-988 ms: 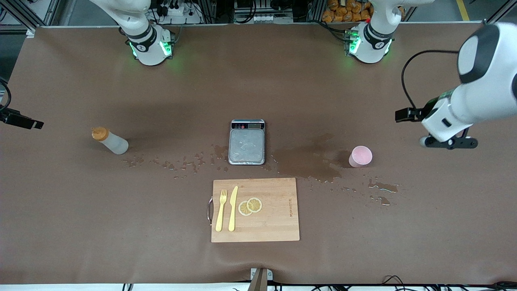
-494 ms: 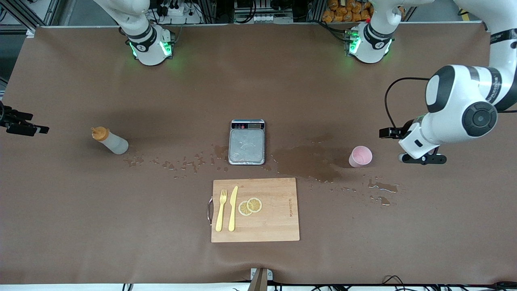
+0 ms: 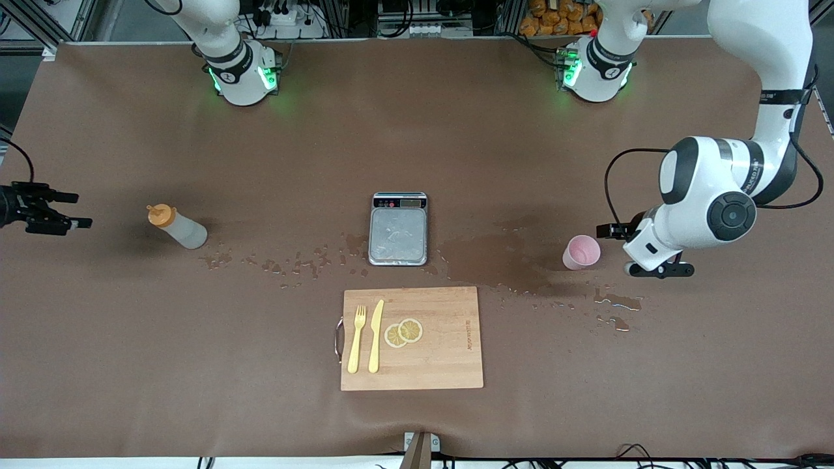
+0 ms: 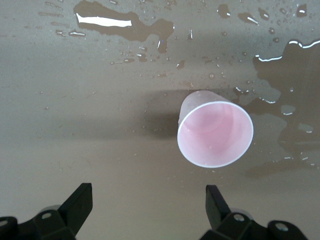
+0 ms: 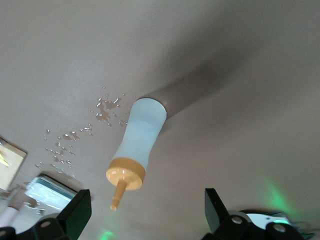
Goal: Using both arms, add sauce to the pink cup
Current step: 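Reach the left gripper to the pink cup while the right gripper reaches the bottle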
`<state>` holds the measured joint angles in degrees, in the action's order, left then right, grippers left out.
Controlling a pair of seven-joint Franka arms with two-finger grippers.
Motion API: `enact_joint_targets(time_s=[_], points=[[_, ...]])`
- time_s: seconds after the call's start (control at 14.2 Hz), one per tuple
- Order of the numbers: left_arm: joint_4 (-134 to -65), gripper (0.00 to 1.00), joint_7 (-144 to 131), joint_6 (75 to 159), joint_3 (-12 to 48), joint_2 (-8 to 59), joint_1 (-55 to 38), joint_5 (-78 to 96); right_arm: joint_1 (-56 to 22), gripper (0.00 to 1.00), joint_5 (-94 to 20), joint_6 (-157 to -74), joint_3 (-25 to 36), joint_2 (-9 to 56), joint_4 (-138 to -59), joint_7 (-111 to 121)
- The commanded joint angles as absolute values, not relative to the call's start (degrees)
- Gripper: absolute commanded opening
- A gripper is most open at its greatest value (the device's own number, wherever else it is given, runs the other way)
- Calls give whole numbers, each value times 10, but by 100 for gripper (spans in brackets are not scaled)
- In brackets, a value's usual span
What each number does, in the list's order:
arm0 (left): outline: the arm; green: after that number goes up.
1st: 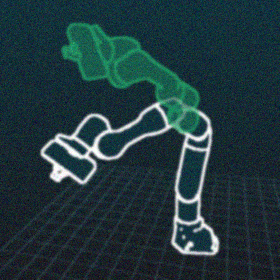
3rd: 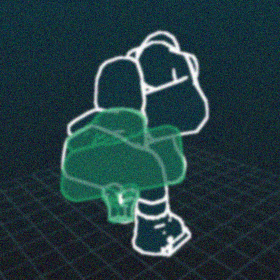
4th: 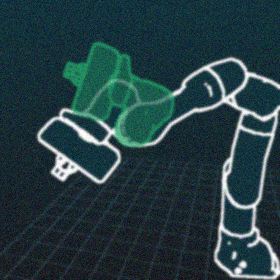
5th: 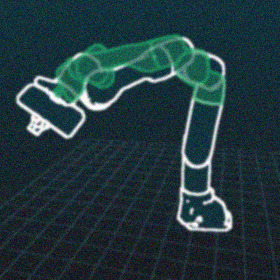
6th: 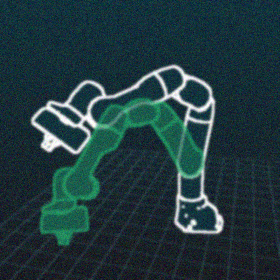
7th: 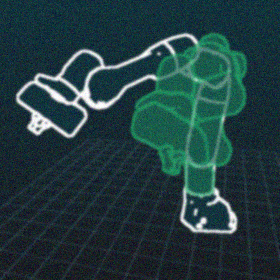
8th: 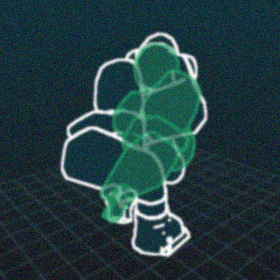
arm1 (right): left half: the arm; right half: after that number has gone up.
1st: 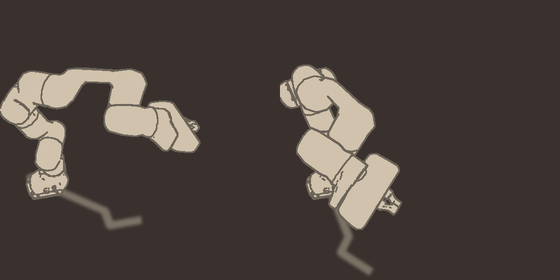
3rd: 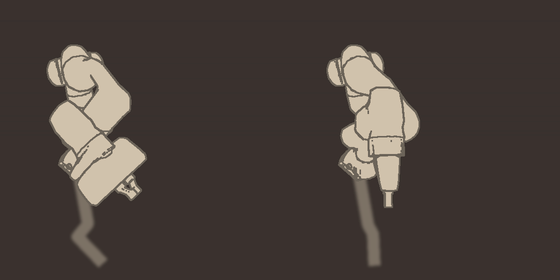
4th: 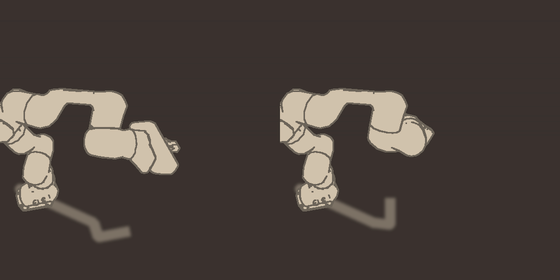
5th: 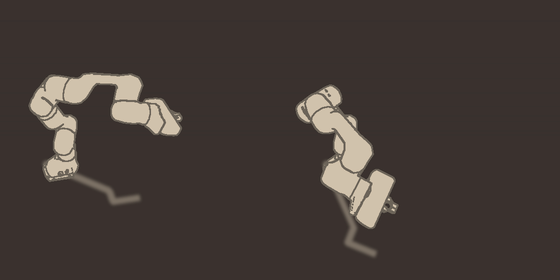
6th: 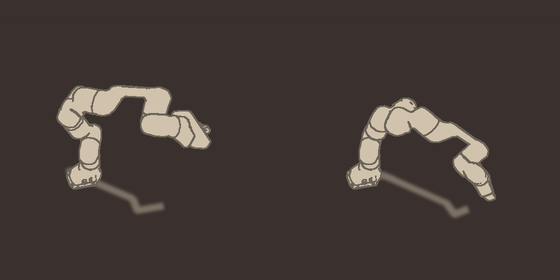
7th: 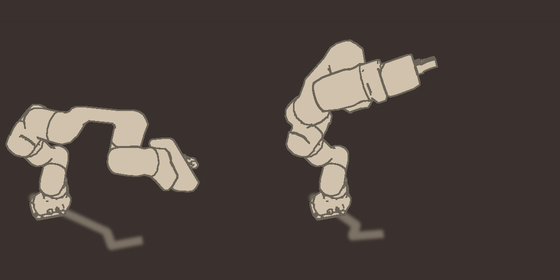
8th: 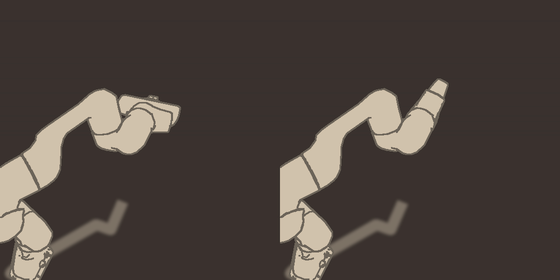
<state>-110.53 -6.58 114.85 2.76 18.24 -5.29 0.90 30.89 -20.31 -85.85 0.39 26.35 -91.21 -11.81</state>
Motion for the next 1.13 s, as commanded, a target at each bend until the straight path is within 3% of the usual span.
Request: enact_joint_targets(time_s=[0.0,0.35,0.49,1.06], points=[[-1116,100,-78,1176,30,180,-52,-2,332,100,-243,-832,-5,315,-887,-171],[-1141,100,-78,1224,31,186,-49,4,359,100,-343,-817,-5,390,-870,-221],[-1166,100,-78,1274,33,187,-44,5,356,100,-347,-819,-5,413,-870,-234],[-1171,100,-78,1320,34,222,-52,30,359,100,-385,-817,-6,474,-869,-252]])
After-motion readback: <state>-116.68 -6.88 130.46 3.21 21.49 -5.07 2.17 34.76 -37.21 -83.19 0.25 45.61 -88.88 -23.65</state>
